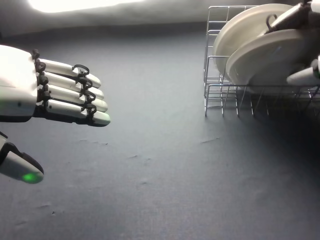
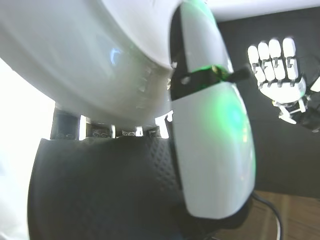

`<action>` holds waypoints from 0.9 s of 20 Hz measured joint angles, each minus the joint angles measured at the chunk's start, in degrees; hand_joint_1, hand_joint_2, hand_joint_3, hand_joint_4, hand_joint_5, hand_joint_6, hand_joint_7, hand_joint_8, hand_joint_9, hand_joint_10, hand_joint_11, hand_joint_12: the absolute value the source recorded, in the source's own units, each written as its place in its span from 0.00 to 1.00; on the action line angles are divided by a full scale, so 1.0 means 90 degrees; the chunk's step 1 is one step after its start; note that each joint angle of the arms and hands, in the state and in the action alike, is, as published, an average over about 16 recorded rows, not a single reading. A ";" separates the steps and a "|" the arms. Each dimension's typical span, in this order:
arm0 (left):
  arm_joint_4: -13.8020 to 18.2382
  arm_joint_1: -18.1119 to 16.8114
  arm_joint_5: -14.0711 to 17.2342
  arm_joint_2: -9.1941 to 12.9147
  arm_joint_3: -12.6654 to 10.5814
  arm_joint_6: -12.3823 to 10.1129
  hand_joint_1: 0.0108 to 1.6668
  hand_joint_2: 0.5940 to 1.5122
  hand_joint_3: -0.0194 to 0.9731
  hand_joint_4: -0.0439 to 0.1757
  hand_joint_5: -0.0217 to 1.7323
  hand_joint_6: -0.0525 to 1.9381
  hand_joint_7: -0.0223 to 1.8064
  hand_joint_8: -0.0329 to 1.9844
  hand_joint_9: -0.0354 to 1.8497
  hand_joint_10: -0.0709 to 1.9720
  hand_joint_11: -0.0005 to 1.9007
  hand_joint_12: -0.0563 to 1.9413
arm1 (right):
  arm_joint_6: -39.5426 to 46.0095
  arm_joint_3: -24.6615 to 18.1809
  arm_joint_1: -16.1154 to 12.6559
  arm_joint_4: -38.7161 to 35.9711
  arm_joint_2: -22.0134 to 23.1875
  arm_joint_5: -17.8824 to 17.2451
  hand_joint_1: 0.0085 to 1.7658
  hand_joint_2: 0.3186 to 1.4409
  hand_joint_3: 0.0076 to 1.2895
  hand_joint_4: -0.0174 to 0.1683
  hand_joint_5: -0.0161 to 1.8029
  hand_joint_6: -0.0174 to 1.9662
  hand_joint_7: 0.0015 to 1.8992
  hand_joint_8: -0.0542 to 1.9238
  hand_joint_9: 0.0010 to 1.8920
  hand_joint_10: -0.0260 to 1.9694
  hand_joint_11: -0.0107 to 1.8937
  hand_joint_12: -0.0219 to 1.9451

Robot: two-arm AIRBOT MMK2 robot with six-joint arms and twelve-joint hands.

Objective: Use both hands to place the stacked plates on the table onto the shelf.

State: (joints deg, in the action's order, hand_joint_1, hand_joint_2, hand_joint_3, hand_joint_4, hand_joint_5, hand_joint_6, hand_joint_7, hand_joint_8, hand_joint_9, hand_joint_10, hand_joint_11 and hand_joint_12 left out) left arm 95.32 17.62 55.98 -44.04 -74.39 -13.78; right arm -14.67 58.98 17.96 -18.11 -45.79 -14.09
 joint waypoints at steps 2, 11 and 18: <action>0.0012 0.0036 0.0001 -0.0031 0.0036 -0.0002 0.00 0.64 0.03 0.21 0.08 0.03 0.09 0.02 0.09 0.04 0.01 0.16 | -0.0011 0.0000 -0.0130 -0.0121 -0.0020 -0.0007 0.70 0.61 0.00 0.07 0.36 0.06 0.38 0.04 0.31 0.18 0.13 0.71; -0.0045 0.0129 -0.0054 -0.0107 0.0178 -0.0040 0.00 0.64 0.03 0.21 0.08 0.03 0.10 0.02 0.09 0.04 0.01 0.16 | -0.0028 -0.0003 -0.0595 -0.1023 -0.0110 -0.0383 0.67 0.58 0.00 0.07 0.30 0.03 0.30 0.03 0.24 0.15 0.02 0.72; -0.0165 0.0125 -0.0076 -0.0121 0.0271 -0.0072 0.00 0.64 0.03 0.21 0.08 0.03 0.10 0.02 0.09 0.04 0.01 0.16 | -0.0040 -0.0002 -0.0629 -0.2383 -0.0143 -0.1445 0.64 0.58 0.00 0.08 0.30 0.03 0.29 0.03 0.22 0.15 0.02 0.72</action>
State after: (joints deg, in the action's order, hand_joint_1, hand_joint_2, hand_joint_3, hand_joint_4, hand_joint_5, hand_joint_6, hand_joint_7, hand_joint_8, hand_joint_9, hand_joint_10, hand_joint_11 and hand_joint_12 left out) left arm 93.83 18.74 55.29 -45.13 -71.95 -14.43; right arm -15.04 58.96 12.30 -39.55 -47.07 -27.10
